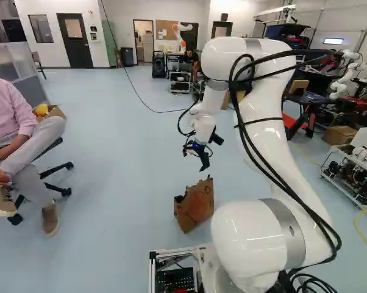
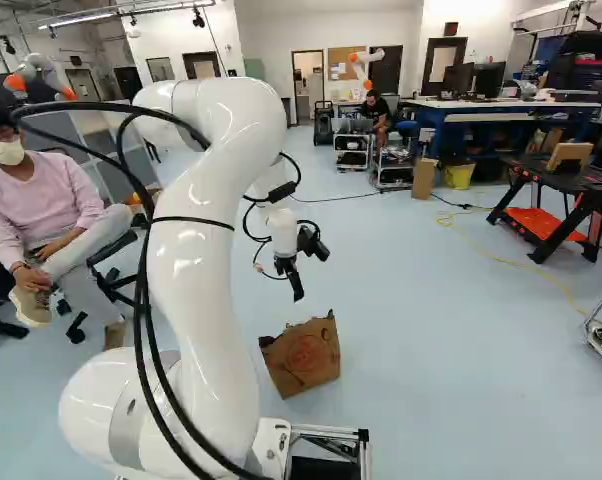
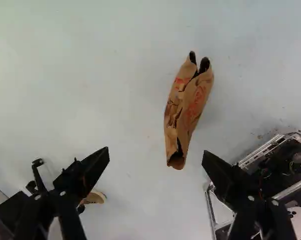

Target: Pick up the grocery bag from the ground

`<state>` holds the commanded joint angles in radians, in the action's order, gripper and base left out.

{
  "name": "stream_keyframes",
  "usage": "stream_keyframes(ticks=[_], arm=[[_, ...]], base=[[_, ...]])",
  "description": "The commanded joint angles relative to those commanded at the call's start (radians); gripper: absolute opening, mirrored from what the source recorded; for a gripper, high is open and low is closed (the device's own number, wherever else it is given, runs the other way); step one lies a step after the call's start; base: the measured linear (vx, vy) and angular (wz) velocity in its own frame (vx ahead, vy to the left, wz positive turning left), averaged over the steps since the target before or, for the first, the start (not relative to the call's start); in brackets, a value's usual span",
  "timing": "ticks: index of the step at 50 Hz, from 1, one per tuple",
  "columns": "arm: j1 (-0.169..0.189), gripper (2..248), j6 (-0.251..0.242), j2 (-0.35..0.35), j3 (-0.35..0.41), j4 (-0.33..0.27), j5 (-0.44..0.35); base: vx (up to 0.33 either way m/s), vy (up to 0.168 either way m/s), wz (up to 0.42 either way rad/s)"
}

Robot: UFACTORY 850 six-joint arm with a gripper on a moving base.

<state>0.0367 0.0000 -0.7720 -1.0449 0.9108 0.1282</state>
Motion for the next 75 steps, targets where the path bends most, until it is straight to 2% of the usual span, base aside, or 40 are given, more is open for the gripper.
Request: stream_keyframes(ticks=[29,75], arm=[[0.002,247,0.000,-0.206,-0.130,0.001,0.001],[0.050,247,0.000,-0.529,-0.376,0.001,0.001]], base=[[0.000,0.000,0.000],[0.000,0.000,0.000]])
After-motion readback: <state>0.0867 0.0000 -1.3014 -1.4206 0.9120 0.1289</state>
